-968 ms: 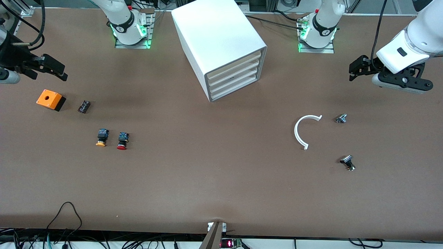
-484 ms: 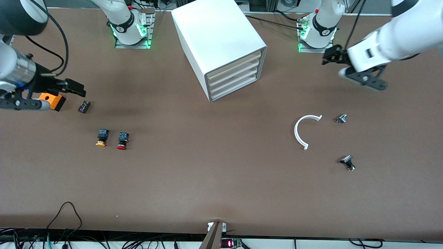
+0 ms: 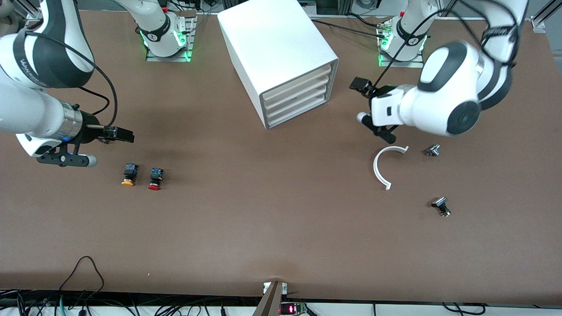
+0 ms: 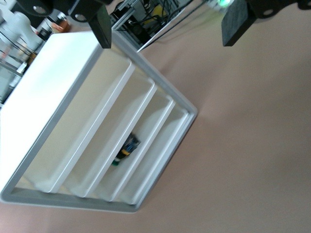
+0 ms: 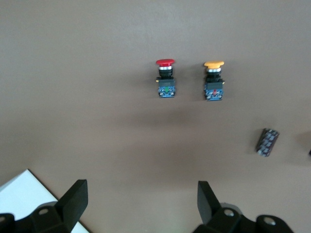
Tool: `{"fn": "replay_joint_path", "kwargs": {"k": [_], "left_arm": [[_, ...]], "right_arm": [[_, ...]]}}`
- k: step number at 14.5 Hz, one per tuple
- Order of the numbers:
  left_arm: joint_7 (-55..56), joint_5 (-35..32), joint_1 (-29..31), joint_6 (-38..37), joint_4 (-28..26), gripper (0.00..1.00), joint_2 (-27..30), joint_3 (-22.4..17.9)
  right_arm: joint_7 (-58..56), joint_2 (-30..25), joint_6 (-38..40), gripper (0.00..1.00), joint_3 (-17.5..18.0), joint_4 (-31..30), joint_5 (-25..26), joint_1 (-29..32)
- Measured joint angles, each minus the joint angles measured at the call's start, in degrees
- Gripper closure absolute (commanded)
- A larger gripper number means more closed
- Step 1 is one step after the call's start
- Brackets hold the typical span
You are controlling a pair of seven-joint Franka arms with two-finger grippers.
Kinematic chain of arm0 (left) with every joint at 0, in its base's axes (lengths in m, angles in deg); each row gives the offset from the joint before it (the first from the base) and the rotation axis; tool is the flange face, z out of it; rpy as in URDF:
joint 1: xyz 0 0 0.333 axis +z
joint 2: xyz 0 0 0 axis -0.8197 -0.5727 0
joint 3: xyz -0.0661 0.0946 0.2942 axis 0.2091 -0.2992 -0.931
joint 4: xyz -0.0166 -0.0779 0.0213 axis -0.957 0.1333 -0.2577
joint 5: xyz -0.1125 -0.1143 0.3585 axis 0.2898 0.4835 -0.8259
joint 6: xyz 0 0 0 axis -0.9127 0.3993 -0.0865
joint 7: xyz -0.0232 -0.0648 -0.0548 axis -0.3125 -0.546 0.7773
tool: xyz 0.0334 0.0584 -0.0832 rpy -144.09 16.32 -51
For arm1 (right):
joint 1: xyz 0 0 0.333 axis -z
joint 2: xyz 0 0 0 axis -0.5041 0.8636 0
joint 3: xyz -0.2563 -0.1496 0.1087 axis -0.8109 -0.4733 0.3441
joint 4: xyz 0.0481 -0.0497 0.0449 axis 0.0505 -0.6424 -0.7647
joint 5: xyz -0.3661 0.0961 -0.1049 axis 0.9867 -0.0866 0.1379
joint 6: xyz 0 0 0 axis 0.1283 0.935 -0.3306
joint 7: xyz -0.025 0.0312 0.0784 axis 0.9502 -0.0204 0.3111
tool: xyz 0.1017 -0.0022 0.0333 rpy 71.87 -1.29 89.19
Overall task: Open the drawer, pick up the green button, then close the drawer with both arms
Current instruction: 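Reach the left gripper to the drawer while the right gripper approaches, then pull the drawer open with the left gripper while the right gripper approaches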
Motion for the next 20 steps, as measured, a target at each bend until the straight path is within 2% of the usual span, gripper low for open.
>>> {"fn": "replay_joint_path", "kwargs": {"k": [4, 10, 11, 13, 14, 15, 17, 18, 20], "left_arm": [[-12.5, 6.4, 0.2, 7.3, -1.4, 0.05, -7.2, 0.0], [-29.9, 18.0, -0.1, 24.0, -16.1, 0.13, -8.5, 1.9], [-31.8, 19.5, -0.2, 26.6, -18.3, 0.20, -8.5, 2.6], [-33.4, 21.0, -0.5, 30.0, -21.2, 0.25, -8.5, 4.1], [-33.6, 21.6, -0.8, 30.9, -22.2, 0.32, -8.5, 4.8], [-33.8, 21.9, -1.2, 31.9, -22.8, 0.33, -8.5, 5.4], [-34.3, 22.0, -2.1, 33.0, -23.5, 0.35, -8.6, 5.9], [-34.5, 22.0, -2.7, 33.4, -23.6, 0.40, -8.7, 5.9], [-34.5, 22.1, -3.4, 33.8, -23.8, 0.45, -8.9, 6.0]], "right_arm": [[10.4, 3.3, -2.0, 0.00, 0.1, 0.0, -0.1, -3.6], [26.3, 8.3, -7.3, 0.00, 0.3, 0.1, -0.1, -11.1], [28.5, 9.0, -7.7, 0.00, 0.3, 0.2, -0.1, -12.2], [32.7, 10.2, -8.5, 0.00, 0.3, 0.9, -0.1, -14.0], [34.8, 10.9, -8.6, 0.00, 0.3, 1.8, -0.1, -15.0], [36.7, 11.6, -8.7, 0.00, 0.3, 2.9, -0.1, -15.9], [39.9, 12.9, -8.7, 0.01, 0.3, 5.2, -0.1, -17.7], [41.5, 13.5, -8.7, 0.01, 0.3, 6.4, -0.1, -18.4], [44.7, 14.6, -8.7, 0.01, 0.3, 8.6, -0.1, -19.8]]}}
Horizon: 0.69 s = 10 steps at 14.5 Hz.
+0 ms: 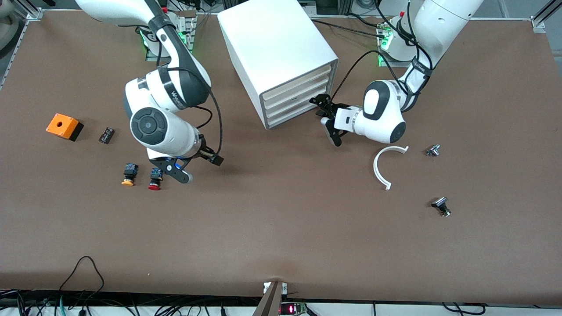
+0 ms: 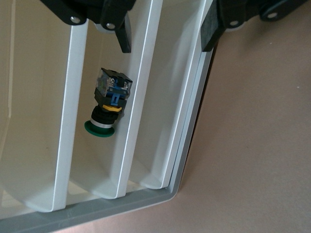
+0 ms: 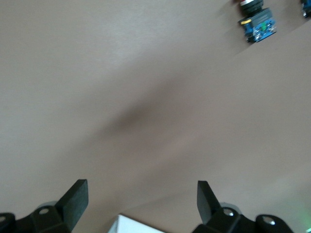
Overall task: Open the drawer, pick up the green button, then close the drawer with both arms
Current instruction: 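Pull the drawer open with the left gripper while the right gripper approaches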
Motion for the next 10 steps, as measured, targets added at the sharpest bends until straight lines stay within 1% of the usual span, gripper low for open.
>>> {"fn": "replay_joint_path", "kwargs": {"k": [2, 4, 10], "left_arm": [[-0.4, 0.0, -0.4, 0.0, 0.0, 0.50, -0.5, 0.1], [-1.2, 0.0, -1.0, 0.0, 0.0, 0.52, -1.2, 0.3], [-2.6, 0.4, -1.3, 0.1, 0.0, 0.50, -2.6, 0.8]], "right_arm": [[3.2, 0.9, 0.0, 0.01, 0.0, 2.2, 0.0, -1.3], [6.8, 2.0, 0.0, 0.01, 0.0, 4.9, 0.0, -2.6], [16.1, 6.4, 0.0, 0.01, 0.0, 15.0, 0.0, -5.1]]}}
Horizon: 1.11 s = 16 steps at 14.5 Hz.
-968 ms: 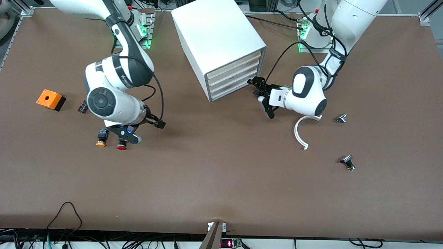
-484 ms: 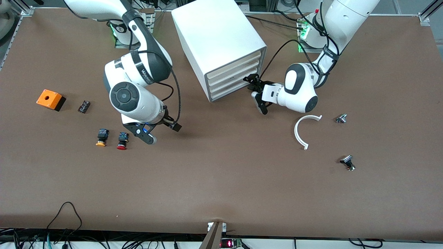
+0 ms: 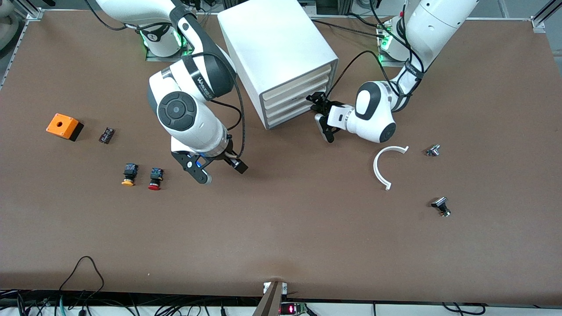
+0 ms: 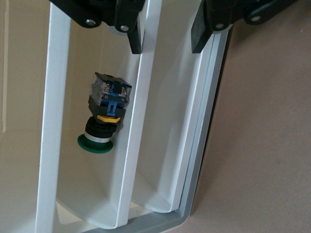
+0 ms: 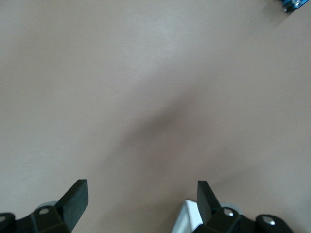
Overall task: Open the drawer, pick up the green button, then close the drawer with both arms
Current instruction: 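Pull the drawer open with the left gripper while the right gripper approaches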
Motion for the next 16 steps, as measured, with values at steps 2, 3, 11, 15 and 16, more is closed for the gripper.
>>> {"fn": "replay_joint_path", "kwargs": {"k": [2, 3, 11, 15, 16], "left_arm": [[-0.2, 0.5, -0.1, 0.0, 0.0, 0.50, 0.0, 0.1], [-0.3, 0.9, -0.1, 0.0, 0.0, 0.49, 0.0, 0.1], [-4.1, 2.4, -0.7, 0.8, -0.1, 1.00, -0.1, 1.3], [-6.4, 2.7, -0.4, 0.5, -0.1, 1.00, -0.3, 1.3], [-6.5, 2.7, -0.4, 0.5, -0.1, 1.00, -0.3, 1.3]], "right_arm": [[2.5, 1.5, -0.1, 0.01, 0.0, 2.8, 0.0, -0.8], [3.5, 1.9, -0.2, 0.01, 0.0, 3.7, 0.0, -1.2], [12.1, 3.0, -5.6, 0.01, 0.0, 6.5, -3.2, -3.6], [16.1, 4.0, -8.2, 0.01, 0.0, 6.9, -3.8, -4.8], [17.1, 4.5, -8.8, 0.01, 0.0, 7.2, -3.8, -5.2]]}}
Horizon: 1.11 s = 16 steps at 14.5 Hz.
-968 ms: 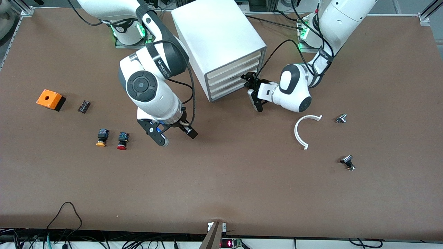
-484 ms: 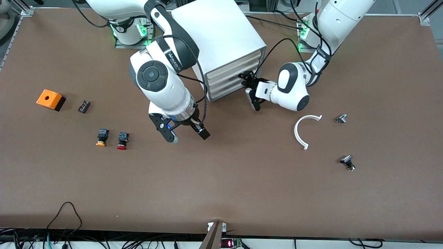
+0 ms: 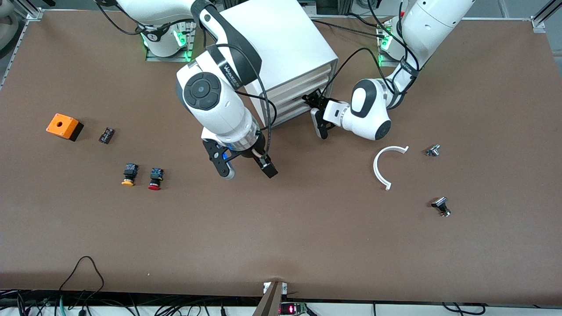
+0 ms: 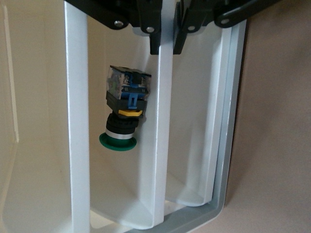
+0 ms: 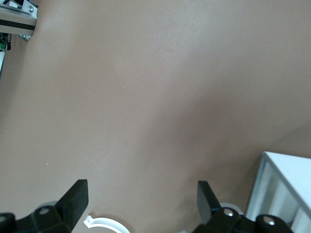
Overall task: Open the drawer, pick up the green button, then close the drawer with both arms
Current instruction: 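Pull the drawer open with the left gripper while the right gripper approaches, then grasp the green button with the right gripper while the left gripper withdraws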
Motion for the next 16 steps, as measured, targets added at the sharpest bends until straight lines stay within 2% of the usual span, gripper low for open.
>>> {"fn": "replay_joint_path", "kwargs": {"k": [4, 7, 10, 13, 15, 16], "left_arm": [[-0.9, -1.8, 1.6, 0.0, 1.5, 1.00, 0.0, -1.1], [-0.8, -6.5, 2.6, -0.8, 6.4, 1.00, -0.6, -4.8], [-0.9, -8.3, 3.5, -1.9, 10.6, 1.00, -2.7, -7.2], [-0.9, -9.1, 4.9, -3.0, 13.8, 1.00, -4.9, -7.4], [-0.9, -9.2, 5.7, -3.4, 15.2, 1.00, -5.8, -7.4], [-0.9, -9.4, 6.0, -3.4, 15.8, 0.85, -6.0, -7.4]], "right_arm": [[3.0, 2.1, -2.0, 0.01, 0.0, 1.6, 0.0, -1.7], [5.4, 2.5, -2.5, 0.01, 0.0, 2.0, 0.0, -2.5], [7.7, 3.0, -2.5, 0.01, 0.0, 2.0, 0.0, -4.1], [10.5, 4.7, -2.3, 0.01, 0.0, 1.9, 0.1, -7.2], [11.8, 6.4, -1.9, 0.01, 0.0, 1.8, 1.9, -9.6], [12.1, 7.2, -1.7, 0.01, -0.1, 1.4, 3.4, -10.7]]}}
